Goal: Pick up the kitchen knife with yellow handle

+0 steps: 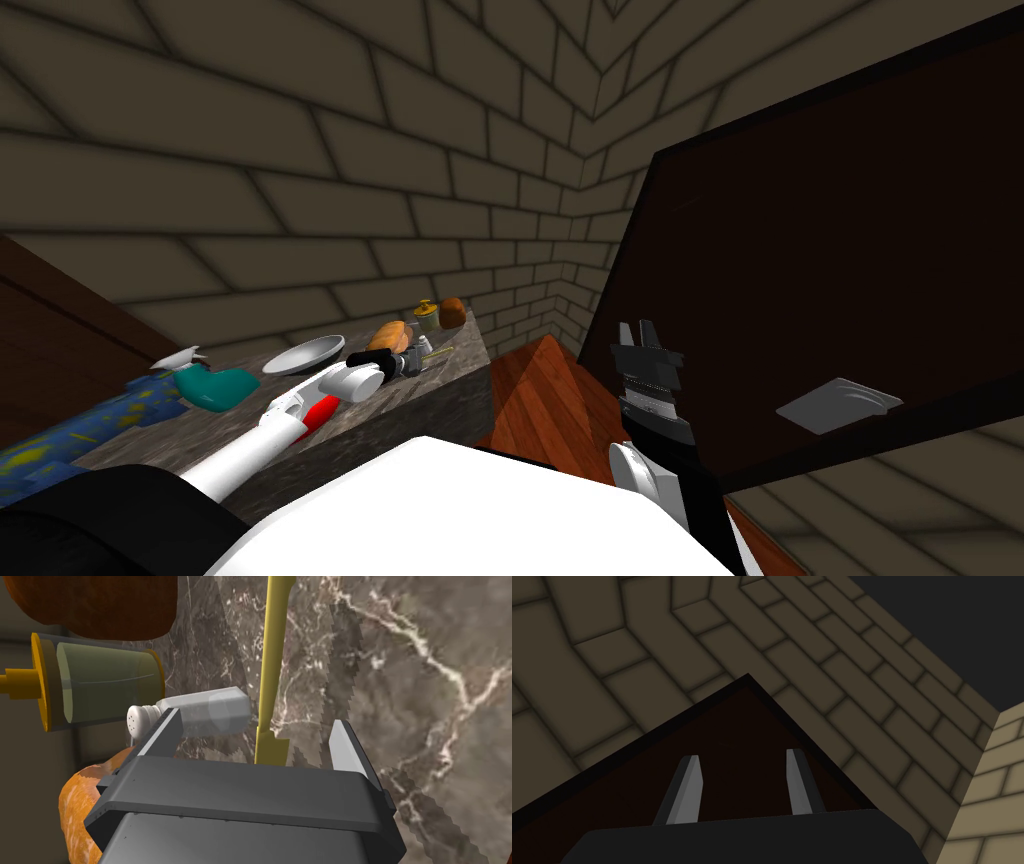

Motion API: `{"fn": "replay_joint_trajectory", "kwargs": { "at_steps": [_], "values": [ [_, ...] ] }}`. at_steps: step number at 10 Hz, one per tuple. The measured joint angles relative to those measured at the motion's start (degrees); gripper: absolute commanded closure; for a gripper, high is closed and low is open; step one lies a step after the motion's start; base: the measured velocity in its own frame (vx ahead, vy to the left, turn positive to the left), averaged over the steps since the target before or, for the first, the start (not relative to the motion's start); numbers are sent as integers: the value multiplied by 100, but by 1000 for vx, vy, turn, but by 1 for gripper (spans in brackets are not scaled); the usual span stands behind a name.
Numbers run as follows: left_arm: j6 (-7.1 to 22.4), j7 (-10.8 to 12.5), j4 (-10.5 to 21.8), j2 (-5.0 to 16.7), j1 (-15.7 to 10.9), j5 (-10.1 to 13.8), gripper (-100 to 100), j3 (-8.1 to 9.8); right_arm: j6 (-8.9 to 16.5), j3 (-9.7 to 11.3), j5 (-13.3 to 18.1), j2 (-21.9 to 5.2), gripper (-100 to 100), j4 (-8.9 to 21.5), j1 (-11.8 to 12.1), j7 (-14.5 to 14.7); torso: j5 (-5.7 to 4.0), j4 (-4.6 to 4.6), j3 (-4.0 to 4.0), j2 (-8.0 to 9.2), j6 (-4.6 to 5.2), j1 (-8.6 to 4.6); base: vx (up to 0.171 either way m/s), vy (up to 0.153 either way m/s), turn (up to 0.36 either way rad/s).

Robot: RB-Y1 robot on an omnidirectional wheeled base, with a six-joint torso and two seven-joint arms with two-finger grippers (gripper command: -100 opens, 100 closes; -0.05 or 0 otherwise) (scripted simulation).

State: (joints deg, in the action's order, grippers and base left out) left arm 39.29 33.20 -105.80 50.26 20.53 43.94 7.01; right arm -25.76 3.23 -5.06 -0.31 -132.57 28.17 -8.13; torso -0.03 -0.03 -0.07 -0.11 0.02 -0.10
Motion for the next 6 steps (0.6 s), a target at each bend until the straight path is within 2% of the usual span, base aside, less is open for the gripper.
{"fn": "replay_joint_trajectory", "kwargs": {
  "at_steps": [1, 2, 3, 5, 6],
  "values": [
    [90, 37, 37, 68, 4, 46, -100, 6, 0, 0, 0, 0, 0, 0, 0, 0, 0, 0, 1, 1, -1, 2, 9, -14, 8],
    [108, 43, 42, 75, 5, 52, 0, 6, 0, 0, 0, 0, 0, 0, 0, 0, 2, 1, 3, 5, 0, 7, 0, 0, 0],
    [106, 43, 41, 74, 5, 51, -100, 6, 0, 0, 0, 0, 0, 0, 0, 0, 3, 2, 4, 8, 0, 12, 18, 7, -68],
    [10, -35, 254, -50, -68, -8, -100, -47, 0, 0, 0, 0, 0, 0, 0, 0, 5, 0, -1, -1, 1, 19, 22, 8, -40],
    [-6, -47, 268, -57, -70, -12, 100, -51, 0, 0, 0, 0, 0, 0, 0, 0, 4, 0, 2, 3, 0, 17, 0, 0, 0]
  ]
}}
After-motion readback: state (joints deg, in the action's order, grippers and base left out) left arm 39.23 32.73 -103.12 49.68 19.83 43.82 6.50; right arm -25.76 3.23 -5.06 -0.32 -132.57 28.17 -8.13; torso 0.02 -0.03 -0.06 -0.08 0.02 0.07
